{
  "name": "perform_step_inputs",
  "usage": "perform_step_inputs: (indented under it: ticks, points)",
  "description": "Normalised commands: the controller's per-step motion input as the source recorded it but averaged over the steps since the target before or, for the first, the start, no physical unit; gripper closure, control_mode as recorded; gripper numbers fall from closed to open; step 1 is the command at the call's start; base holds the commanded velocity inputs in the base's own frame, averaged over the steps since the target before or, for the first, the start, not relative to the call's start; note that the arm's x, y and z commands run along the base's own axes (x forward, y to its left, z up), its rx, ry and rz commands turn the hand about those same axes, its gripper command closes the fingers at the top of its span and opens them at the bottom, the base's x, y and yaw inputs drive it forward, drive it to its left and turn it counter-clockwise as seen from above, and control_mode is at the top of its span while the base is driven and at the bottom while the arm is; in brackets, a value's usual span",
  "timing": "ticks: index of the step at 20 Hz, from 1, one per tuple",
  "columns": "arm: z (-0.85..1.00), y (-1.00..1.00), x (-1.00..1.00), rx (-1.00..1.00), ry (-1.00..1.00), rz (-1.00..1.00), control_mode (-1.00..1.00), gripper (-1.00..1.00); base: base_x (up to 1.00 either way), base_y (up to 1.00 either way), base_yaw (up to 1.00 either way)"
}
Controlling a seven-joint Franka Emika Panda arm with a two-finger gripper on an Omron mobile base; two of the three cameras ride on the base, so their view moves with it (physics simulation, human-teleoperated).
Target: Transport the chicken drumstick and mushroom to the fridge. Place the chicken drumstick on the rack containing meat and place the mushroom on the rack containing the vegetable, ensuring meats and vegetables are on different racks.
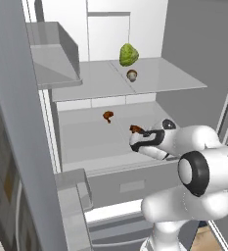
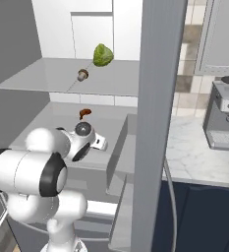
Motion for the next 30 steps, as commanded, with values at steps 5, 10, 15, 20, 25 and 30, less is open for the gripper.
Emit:
perform_step_inputs:
  ticks: [5, 10, 15, 20, 25, 30]
  points:
    - [-0.26, 0.0, 0.33, 0.0, 0.0, 0.0, -1.0, 1.0, 0.0, 0.0, 0.0]
    - [-0.37, 0.06, 0.21, 0.0, 0.0, 0.0, -1.0, -1.0, 0.0, 0.0, 0.0]
    - [-0.03, 0.02, -0.03, 0.0, 0.0, 0.0, -1.0, -1.0, 0.0, 0.0, 0.0]
    - [0.2, 0.0, -0.24, 0.0, -0.02, -0.02, -1.0, -1.0, 0.0, 0.0, 0.0]
    - [0.6, 0.0, -0.45, 0.0, -0.03, -0.06, -1.0, -1.0, 0.0, 0.0, 0.0]
    - [0.99, 0.0, -0.68, 0.0, 0.02, -0.02, -1.0, -1.0, 0.0, 0.0, 0.0]
